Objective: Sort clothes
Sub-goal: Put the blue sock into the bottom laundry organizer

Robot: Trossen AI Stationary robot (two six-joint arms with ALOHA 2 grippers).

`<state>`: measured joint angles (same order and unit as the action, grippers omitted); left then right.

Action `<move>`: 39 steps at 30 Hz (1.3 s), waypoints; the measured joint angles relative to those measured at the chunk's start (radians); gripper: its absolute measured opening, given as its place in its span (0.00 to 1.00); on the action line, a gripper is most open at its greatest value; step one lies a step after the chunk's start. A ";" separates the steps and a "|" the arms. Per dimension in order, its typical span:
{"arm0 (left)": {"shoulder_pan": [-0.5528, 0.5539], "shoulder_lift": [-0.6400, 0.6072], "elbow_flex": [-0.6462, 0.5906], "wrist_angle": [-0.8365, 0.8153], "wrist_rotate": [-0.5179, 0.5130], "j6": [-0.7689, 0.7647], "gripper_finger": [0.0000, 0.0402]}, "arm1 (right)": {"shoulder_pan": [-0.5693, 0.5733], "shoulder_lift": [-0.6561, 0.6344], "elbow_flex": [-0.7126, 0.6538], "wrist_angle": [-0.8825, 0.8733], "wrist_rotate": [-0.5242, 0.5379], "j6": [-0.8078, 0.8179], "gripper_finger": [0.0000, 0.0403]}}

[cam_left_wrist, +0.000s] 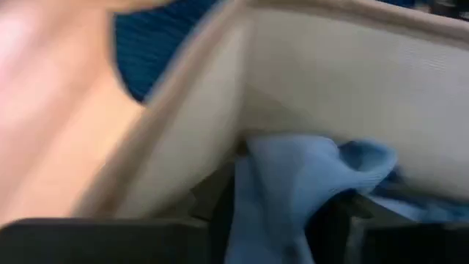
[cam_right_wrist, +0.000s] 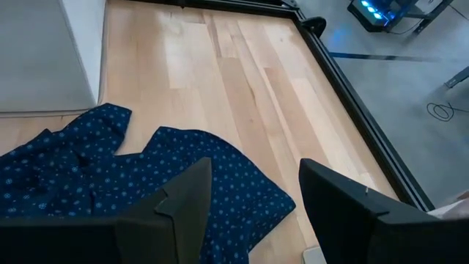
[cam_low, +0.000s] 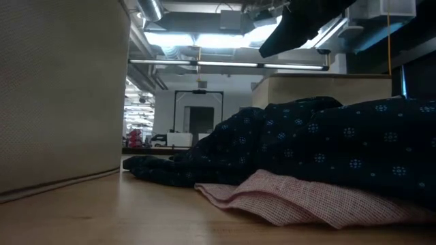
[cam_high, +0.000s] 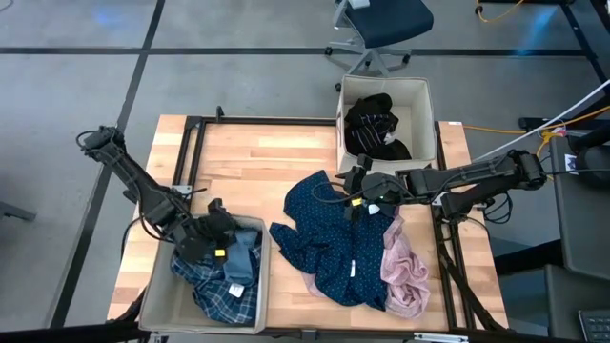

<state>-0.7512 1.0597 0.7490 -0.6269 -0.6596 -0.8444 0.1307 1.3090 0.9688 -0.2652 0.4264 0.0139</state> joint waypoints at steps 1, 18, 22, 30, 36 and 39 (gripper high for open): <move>0.003 -0.009 0.016 -0.009 0.059 0.000 0.36 | 0.000 0.000 0.000 -0.002 0.000 0.000 0.52; 0.028 -0.199 0.191 0.028 -0.102 0.360 0.44 | 0.001 -0.042 -0.010 -0.427 -0.084 0.300 0.52; 0.060 -0.163 0.161 0.051 -0.172 0.385 0.44 | 0.001 -0.028 -0.070 -0.473 -0.088 0.352 0.52; 0.115 -0.082 0.133 0.069 -0.174 0.373 0.44 | 0.000 0.023 -0.183 -0.309 -0.079 0.242 0.52; 0.126 -0.048 0.132 0.070 -0.174 0.373 0.44 | -0.025 0.123 -0.208 -0.240 -0.053 0.205 0.52; 0.126 -0.047 0.132 0.072 -0.174 0.370 0.44 | -0.056 0.173 -0.210 -0.238 -0.015 0.214 0.52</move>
<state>-0.6254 1.0130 0.8814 -0.5551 -0.8341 -0.4748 0.0743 1.4823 0.7589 -0.5033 0.4111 0.2283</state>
